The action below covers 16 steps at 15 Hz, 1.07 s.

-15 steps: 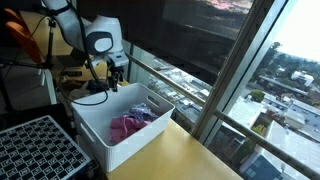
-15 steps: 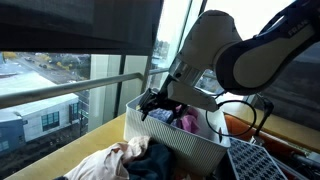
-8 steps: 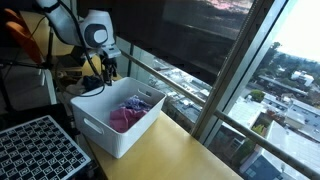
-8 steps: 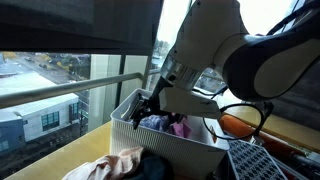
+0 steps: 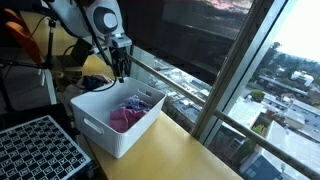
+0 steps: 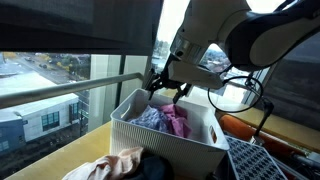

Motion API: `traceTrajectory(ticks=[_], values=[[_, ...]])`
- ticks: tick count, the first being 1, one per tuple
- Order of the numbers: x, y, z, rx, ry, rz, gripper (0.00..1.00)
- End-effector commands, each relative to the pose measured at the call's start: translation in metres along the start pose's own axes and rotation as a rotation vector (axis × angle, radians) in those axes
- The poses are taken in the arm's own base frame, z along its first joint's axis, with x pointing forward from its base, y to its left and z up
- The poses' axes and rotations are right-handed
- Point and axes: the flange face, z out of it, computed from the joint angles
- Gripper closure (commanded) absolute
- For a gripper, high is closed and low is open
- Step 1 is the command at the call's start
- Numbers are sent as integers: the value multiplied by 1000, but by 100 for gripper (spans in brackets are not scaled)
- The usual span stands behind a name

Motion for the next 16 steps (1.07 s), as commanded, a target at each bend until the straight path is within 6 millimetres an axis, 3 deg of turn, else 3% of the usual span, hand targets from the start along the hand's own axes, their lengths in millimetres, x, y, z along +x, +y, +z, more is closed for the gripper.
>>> traceTrajectory(ticks=[1,2,3,7,9,12,16], values=[[-41,-22,-28,4,-8,-13,0],[-65,-37,-27,13,-24,-24,25],[-85,-49,-25,21,-44,-34,26],[-141,-67,4,6,-99,-69,58],[-148,-64,26,-18,-117,-76,73],[-140,-59,50,-42,-128,-68,95],[-121,-58,62,-43,-125,-39,100]])
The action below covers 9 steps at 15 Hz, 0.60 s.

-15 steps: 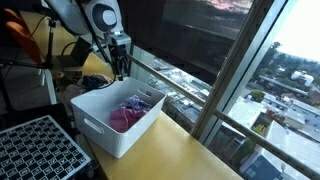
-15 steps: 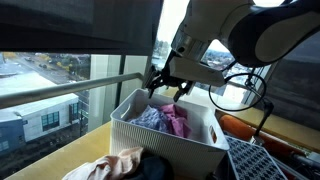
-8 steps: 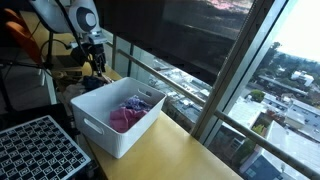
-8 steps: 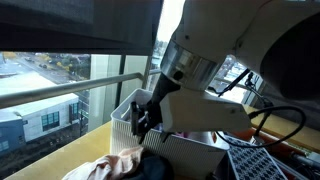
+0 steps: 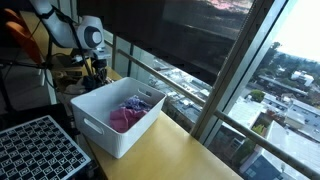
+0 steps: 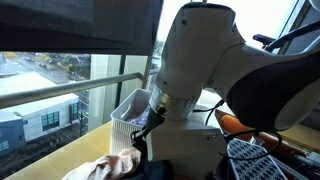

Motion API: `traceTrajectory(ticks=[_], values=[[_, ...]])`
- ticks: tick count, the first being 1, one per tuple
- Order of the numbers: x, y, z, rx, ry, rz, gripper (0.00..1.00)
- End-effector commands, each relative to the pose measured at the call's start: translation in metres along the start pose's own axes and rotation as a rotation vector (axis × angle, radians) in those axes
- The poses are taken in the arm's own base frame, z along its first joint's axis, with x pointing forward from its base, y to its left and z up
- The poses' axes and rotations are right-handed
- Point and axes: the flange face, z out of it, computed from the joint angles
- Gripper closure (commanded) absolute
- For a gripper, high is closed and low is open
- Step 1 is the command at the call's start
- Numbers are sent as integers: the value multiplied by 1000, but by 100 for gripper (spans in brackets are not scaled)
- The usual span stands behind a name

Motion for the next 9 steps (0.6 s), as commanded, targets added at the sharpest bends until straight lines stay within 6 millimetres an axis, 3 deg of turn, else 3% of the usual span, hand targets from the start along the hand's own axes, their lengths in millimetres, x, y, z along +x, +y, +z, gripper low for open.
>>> traceTrajectory(ticks=[1,5,9], values=[[20,-4,2,21,-4,20,100],[37,6,6,11,-8,47,100],[65,30,9,-3,-10,85,100]])
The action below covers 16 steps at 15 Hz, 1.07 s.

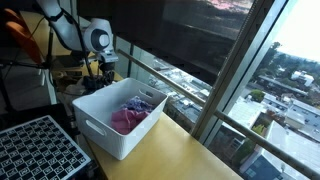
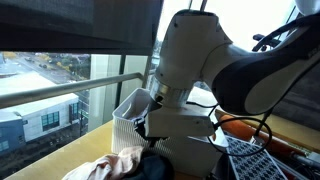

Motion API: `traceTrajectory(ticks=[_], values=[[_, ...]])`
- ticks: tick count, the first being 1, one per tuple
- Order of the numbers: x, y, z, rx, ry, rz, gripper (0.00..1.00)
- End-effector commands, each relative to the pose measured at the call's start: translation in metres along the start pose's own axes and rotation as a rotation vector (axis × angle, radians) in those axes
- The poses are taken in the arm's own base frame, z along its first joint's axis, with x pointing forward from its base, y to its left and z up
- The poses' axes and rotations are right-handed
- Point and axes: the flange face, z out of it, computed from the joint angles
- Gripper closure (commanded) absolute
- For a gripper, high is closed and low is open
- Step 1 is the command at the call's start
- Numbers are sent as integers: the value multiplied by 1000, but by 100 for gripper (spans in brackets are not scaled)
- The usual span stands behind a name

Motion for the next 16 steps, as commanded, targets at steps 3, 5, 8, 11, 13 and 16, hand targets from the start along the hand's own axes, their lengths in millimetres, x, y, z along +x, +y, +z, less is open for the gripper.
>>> traceTrajectory(ticks=[3,5,8,11,13,16], values=[[47,32,7,-9,-14,50,100],[62,43,12,-22,-16,69,100],[77,54,19,-36,-22,92,100],[85,54,22,-38,-30,104,100],[88,47,23,-32,-32,102,100],[91,31,22,-20,-31,82,100]])
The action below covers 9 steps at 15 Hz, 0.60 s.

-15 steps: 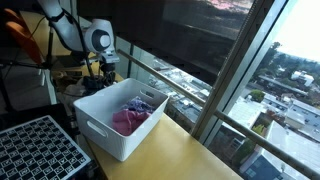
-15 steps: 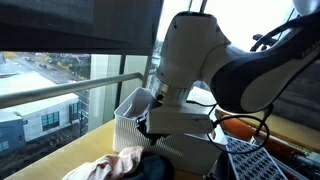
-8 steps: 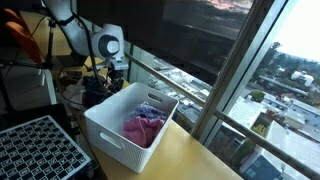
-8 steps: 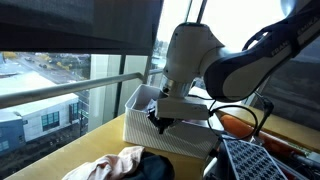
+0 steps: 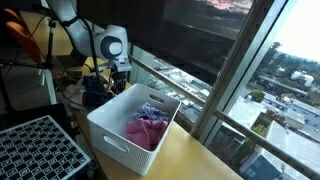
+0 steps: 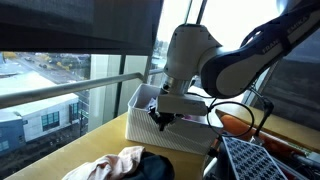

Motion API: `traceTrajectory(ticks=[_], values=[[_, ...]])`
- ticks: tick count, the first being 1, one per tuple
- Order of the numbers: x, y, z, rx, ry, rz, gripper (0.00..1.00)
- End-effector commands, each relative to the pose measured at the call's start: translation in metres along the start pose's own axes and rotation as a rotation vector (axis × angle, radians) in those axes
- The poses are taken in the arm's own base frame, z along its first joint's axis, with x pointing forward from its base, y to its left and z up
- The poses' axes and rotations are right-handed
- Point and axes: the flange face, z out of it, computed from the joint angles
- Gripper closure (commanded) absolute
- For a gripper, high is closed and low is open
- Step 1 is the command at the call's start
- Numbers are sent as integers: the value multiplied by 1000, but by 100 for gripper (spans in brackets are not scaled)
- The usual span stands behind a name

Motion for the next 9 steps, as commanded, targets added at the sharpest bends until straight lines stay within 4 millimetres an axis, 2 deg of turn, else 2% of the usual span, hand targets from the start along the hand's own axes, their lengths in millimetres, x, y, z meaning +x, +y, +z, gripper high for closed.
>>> traceTrajectory(ticks=[1,9], values=[[8,-22,-2,29,1,-31,100],[18,-74,-1,70,6,-91,100]])
